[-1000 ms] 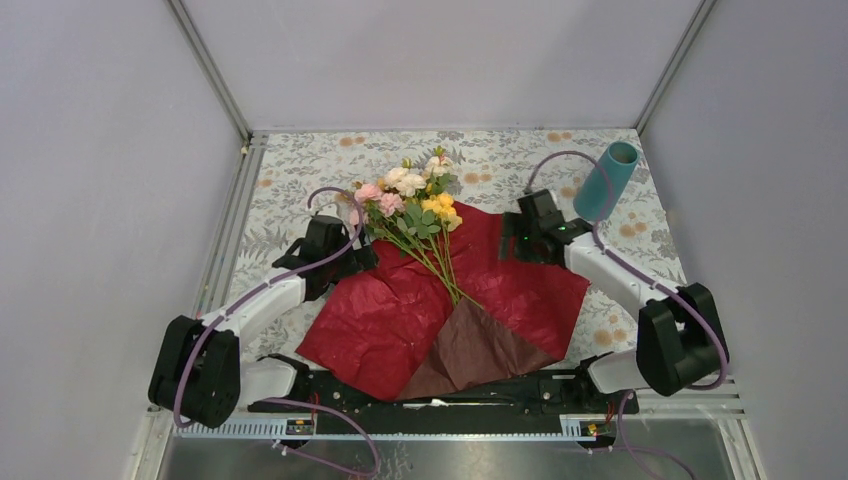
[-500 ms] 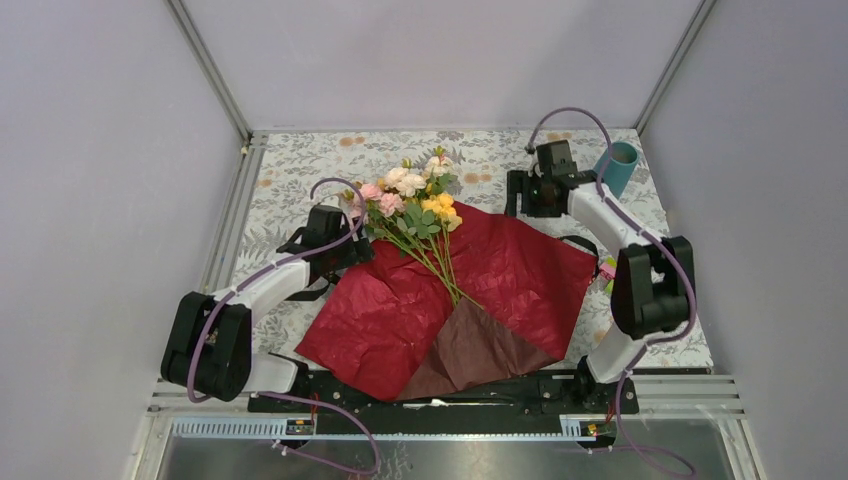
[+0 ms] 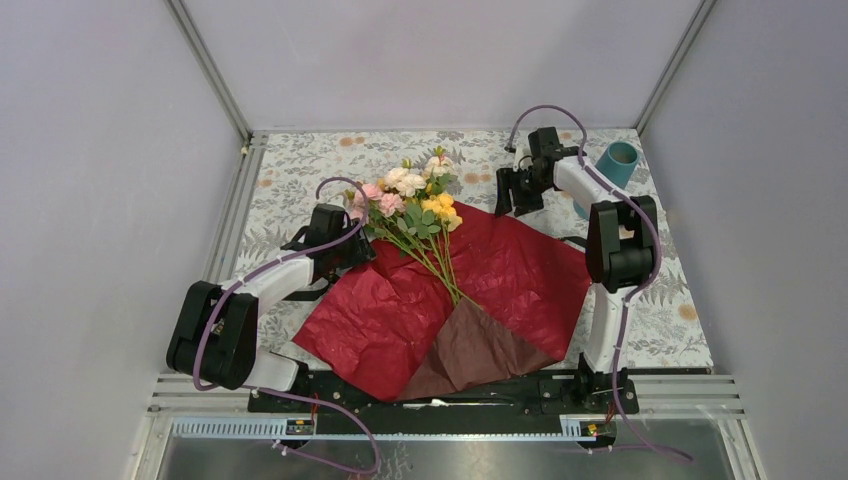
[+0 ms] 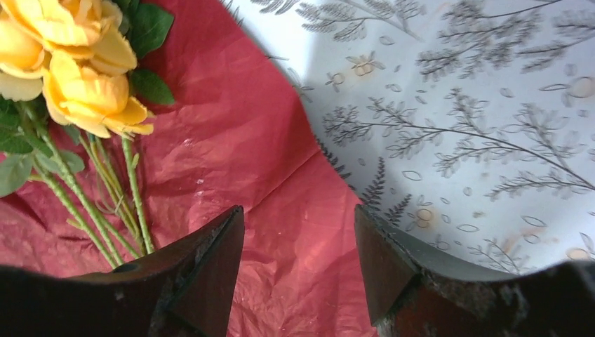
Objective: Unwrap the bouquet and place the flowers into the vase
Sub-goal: Unfold the wrapping paper at the center of the board.
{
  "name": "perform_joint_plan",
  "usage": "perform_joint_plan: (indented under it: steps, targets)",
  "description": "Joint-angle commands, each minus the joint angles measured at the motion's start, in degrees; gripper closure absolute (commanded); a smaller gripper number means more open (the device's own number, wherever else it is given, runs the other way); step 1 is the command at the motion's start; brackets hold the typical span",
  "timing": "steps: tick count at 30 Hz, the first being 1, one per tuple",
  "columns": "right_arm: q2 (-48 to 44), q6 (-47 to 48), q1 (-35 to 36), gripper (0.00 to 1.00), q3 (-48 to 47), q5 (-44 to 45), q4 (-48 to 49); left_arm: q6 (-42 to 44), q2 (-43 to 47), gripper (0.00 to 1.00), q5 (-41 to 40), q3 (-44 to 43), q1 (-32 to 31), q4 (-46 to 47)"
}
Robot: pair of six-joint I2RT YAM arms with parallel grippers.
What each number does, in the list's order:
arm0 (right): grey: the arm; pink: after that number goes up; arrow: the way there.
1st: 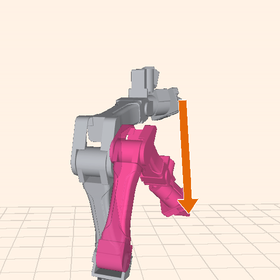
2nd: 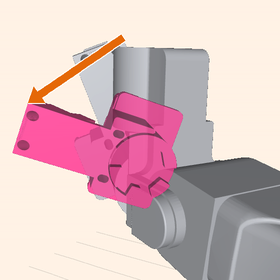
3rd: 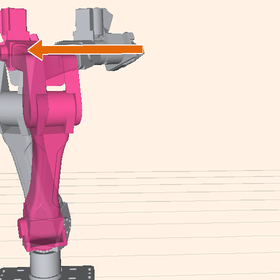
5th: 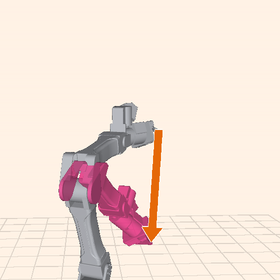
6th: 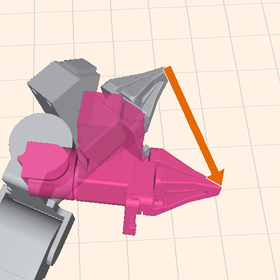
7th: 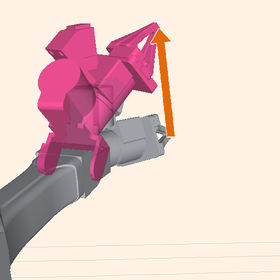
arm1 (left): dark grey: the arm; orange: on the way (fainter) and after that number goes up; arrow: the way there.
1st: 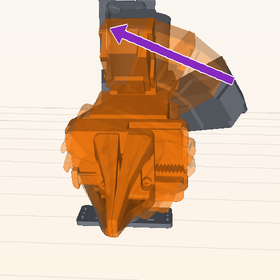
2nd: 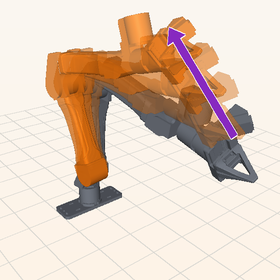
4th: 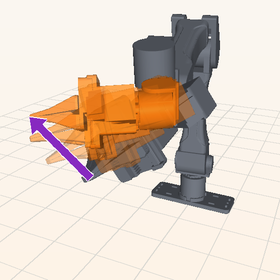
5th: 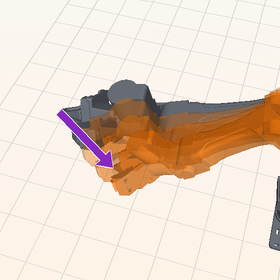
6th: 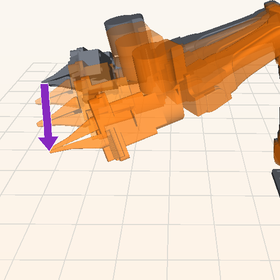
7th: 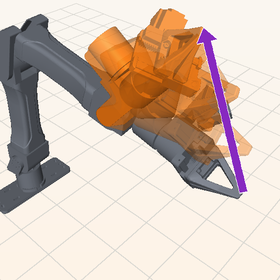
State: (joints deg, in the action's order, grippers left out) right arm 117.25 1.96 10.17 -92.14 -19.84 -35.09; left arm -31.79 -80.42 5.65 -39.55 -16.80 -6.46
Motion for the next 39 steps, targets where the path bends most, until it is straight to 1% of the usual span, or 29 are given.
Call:
perform_joint_plan:
  steps: [1,11,14,15,18,24,27,29,32,34,35,39]
  targets:
    - [1.8,3.2,-0.1,0.35,-4.0,-7.0,-4.5,-0.6,-0.2,0.60,1.6,-0.2,0.4,3.2]
    - [7.4,5.4,0.0,0.32,-11.2,-6.2,-8.6,-0.5,0.4,0.68,1.9,0.7,0.4,3.6]
    - [10.3,4.9,0.0,0.31,-14.7,-5.3,-13.0,-0.6,0.4,0.69,2.4,1.0,0.4,3.9]
    - [11.4,4.8,0.0,0.31,-15.8,-5.3,-14.6,-0.6,0.4,0.71,2.4,1.1,0.4,4.0]
    - [12.0,4.4,0.0,0.31,-15.5,-6.3,-15.3,-0.7,0.5,0.73,2.7,1.3,0.4,4.2]
    - [12.9,4.7,0.5,0.32,-15.3,-6.3,-16.7,-0.7,0.4,0.75,3.2,1.4,0.4,4.7]
    - [12.9,4.8,0.8,0.38,-15.2,-6.2,-16.7,-0.8,0.4,0.79,3.4,1.5,0.4,5.0]
    - [13.0,4.8,0.9,0.41,-15.3,-6.2,-16.6,-0.7,0.4,0.80,3.3,1.5,0.4,5.1]
    - [13.3,4.5,1.1,0.50,-15.9,-6.2,-16.6,-0.6,0.1,0.84,3.3,1.5,0.4,5.1]
    - [13.6,4.1,1.3,0.59,-16.3,-6.2,-16.6,-0.7,-0.1,0.88,3.3,1.5,0.4,5.3]
    - [13.7,3.8,1.3,0.65,-16.4,-6.2,-16.7,-0.8,-0.3,0.90,3.2,1.5,0.4,5.4]
    - [13.6,2.6,1.5,0.86,-16.8,-6.2,-15.8,-1.3,-0.8,1.00,2.4,1.3,0.8,5.2]
